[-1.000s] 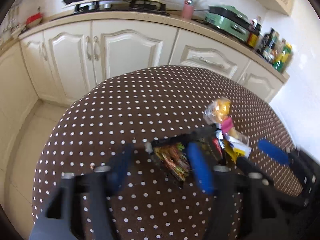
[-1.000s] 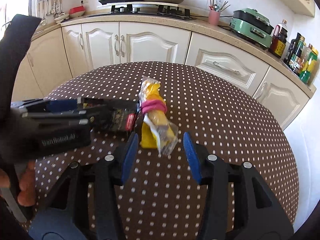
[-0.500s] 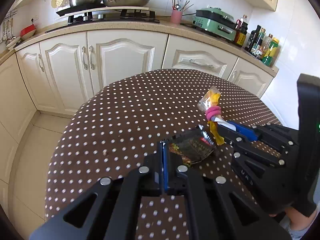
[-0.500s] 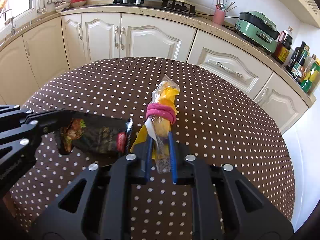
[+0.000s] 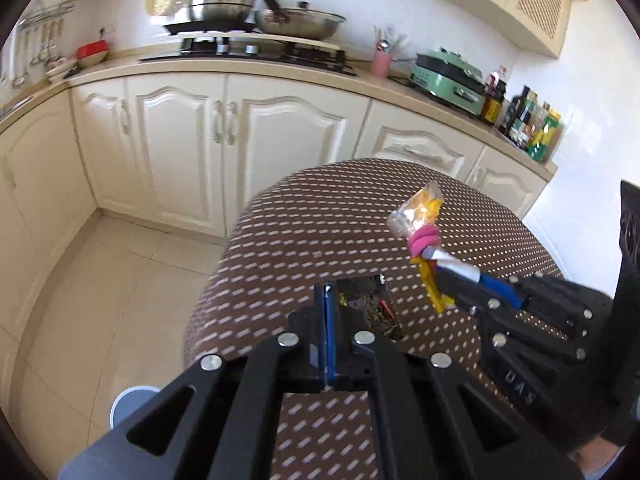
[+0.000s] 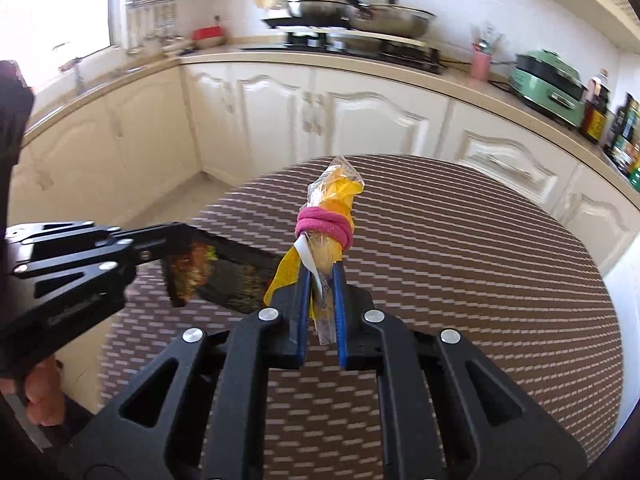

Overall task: Collect trash
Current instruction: 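Carry the snack wrapper and yellow bag bundle over the blue bin, then open the left gripper over the bin while the right opens to drop the bundle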

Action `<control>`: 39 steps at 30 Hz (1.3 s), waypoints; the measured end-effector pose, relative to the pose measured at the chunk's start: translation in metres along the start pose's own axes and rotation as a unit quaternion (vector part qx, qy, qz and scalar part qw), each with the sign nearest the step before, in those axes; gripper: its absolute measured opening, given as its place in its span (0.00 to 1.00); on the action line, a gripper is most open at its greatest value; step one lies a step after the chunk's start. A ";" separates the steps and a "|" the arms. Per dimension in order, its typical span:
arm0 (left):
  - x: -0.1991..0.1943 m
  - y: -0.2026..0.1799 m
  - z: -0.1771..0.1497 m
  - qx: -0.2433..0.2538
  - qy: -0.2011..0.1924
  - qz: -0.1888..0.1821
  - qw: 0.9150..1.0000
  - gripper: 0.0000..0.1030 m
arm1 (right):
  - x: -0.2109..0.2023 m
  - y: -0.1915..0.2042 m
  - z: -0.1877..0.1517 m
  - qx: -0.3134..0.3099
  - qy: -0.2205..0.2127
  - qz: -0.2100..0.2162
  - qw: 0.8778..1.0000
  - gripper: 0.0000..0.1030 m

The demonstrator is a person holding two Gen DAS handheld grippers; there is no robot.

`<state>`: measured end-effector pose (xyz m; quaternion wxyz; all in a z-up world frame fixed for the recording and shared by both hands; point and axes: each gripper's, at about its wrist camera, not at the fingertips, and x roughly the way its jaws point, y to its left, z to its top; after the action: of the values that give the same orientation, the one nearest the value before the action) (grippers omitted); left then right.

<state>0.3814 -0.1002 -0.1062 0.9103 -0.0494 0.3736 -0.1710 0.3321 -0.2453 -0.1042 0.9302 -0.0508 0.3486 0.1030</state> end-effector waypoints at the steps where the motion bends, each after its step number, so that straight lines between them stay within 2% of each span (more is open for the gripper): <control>1: -0.009 0.010 -0.003 -0.006 -0.004 0.003 1.000 0.00 | -0.001 0.011 0.001 -0.004 -0.001 0.008 1.000 0.10; 6: -0.051 0.057 -0.019 -0.033 -0.020 0.025 0.999 0.00 | -0.001 0.078 0.007 -0.014 0.003 0.068 0.998 0.10; 11: -0.090 0.120 -0.044 -0.068 -0.030 0.063 0.995 0.00 | 0.008 0.152 0.011 -0.039 0.009 0.115 0.993 0.10; 16: -0.114 0.181 -0.078 -0.096 -0.025 0.128 0.987 0.00 | 0.026 0.221 0.008 -0.059 0.026 0.156 0.986 0.10; 19: -0.116 0.213 -0.102 -0.115 -0.015 0.153 0.981 0.00 | 0.045 0.263 -0.003 -0.072 0.048 0.176 0.981 0.10; 22: -0.109 0.243 -0.128 -0.134 0.001 0.180 0.975 0.00 | 0.066 0.290 -0.020 -0.075 0.072 0.186 0.977 0.10; 27: -0.082 0.291 -0.175 -0.174 0.044 0.203 0.963 0.00 | 0.110 0.322 -0.053 -0.081 0.125 0.191 0.970 0.10; 33: -0.040 0.332 -0.216 -0.204 0.089 0.219 0.950 0.01 | 0.161 0.336 -0.095 -0.068 0.185 0.183 0.963 0.10; 39: 0.004 0.355 -0.242 -0.215 0.120 0.226 0.942 0.01 | 0.200 0.343 -0.126 -0.064 0.225 0.169 0.957 0.10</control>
<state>0.3134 0.2404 -0.3593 0.8409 -0.1376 0.5097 0.1191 0.3213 0.0988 -0.3383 0.7913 -0.0723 0.5453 0.2669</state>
